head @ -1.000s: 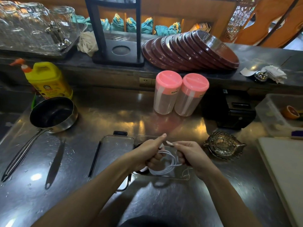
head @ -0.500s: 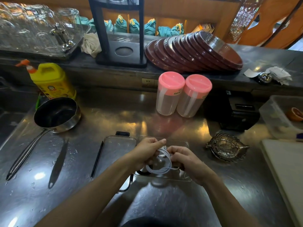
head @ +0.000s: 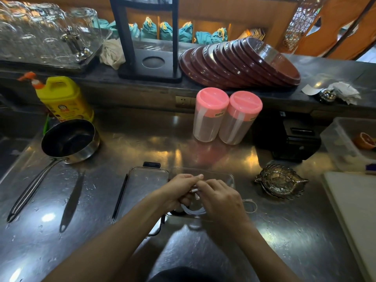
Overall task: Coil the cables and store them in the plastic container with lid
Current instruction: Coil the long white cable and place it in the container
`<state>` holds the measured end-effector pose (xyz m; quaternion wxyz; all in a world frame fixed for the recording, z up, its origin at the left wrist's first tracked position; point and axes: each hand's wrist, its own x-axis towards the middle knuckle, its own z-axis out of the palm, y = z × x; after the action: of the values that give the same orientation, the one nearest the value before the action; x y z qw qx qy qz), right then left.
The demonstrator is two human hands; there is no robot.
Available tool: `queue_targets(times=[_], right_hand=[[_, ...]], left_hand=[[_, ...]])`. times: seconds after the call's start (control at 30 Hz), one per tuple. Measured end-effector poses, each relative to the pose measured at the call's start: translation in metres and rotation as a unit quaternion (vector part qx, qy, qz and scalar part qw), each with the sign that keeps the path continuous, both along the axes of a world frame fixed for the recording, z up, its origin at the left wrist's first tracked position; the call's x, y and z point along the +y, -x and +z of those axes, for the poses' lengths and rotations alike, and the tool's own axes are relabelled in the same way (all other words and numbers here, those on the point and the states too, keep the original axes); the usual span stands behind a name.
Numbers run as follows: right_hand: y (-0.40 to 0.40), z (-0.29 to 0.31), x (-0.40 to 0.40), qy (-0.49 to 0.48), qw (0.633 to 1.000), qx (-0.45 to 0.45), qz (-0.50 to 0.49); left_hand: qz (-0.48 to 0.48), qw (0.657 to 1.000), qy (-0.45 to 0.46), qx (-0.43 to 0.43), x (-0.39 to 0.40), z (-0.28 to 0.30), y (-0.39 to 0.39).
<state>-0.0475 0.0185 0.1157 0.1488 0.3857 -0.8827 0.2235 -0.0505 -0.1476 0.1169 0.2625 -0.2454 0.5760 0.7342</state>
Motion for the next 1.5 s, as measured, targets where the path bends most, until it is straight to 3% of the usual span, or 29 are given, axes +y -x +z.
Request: queue_targets(times=[0.13, 0.23, 0.3, 0.37, 0.43, 0.5, 0.57, 0.7, 0.8, 0.97, 1.03, 1.13, 1.37, 1.5], right_hand=[[-0.004, -0.008, 0.003, 0.020, 0.998, 0.046, -0.026], [-0.009, 0.000, -0.004, 0.126, 0.988, -0.062, -0.066], [-0.012, 0.005, -0.013, 0.234, 0.937, -0.239, -0.099], [-0.011, 0.013, -0.020, 0.326, 0.855, -0.382, -0.133], [-0.001, 0.019, -0.017, 0.394, 0.793, -0.440, -0.151], [0.009, 0.022, -0.011, 0.433, 0.748, -0.475, -0.164], [0.016, 0.021, -0.006, 0.444, 0.717, -0.501, -0.192], [0.020, 0.014, 0.001, 0.370, 0.713, -0.550, -0.229], [0.020, 0.006, 0.004, 0.350, 0.697, -0.581, -0.232], [0.011, -0.004, 0.004, 0.335, 0.781, -0.502, -0.162], [0.010, -0.006, 0.007, 0.332, 0.795, -0.486, -0.149], [0.012, -0.012, 0.009, 0.313, 0.779, -0.524, -0.146], [0.005, -0.012, 0.011, 0.356, 0.695, -0.611, -0.132], [0.005, -0.023, 0.013, 0.340, 0.677, -0.637, -0.139]], left_hand=[[-0.015, 0.999, -0.047, -0.007, -0.001, 0.003, 0.000], [-0.015, 0.999, -0.033, -0.005, 0.001, -0.003, -0.001], [-0.033, 0.999, 0.030, 0.020, 0.005, -0.008, -0.005], [-0.039, 0.993, 0.097, 0.059, 0.013, -0.014, -0.009], [-0.017, 0.981, 0.161, 0.103, 0.020, -0.016, -0.013], [0.007, 0.964, 0.221, 0.145, 0.024, -0.014, -0.017], [0.014, 0.959, 0.226, 0.168, 0.025, -0.011, -0.019], [0.003, 0.994, 0.060, 0.086, 0.018, -0.008, -0.015], [-0.021, 0.998, -0.036, 0.040, 0.014, -0.006, -0.014], [-0.036, 0.997, -0.005, 0.069, 0.009, -0.008, -0.014], [-0.031, 0.996, -0.006, 0.079, 0.008, -0.008, -0.013], [-0.019, 0.996, 0.008, 0.085, 0.007, -0.009, -0.012], [-0.019, 0.995, 0.035, 0.097, 0.005, -0.006, -0.009], [0.029, 0.998, -0.039, 0.038, 0.003, -0.001, -0.004]])
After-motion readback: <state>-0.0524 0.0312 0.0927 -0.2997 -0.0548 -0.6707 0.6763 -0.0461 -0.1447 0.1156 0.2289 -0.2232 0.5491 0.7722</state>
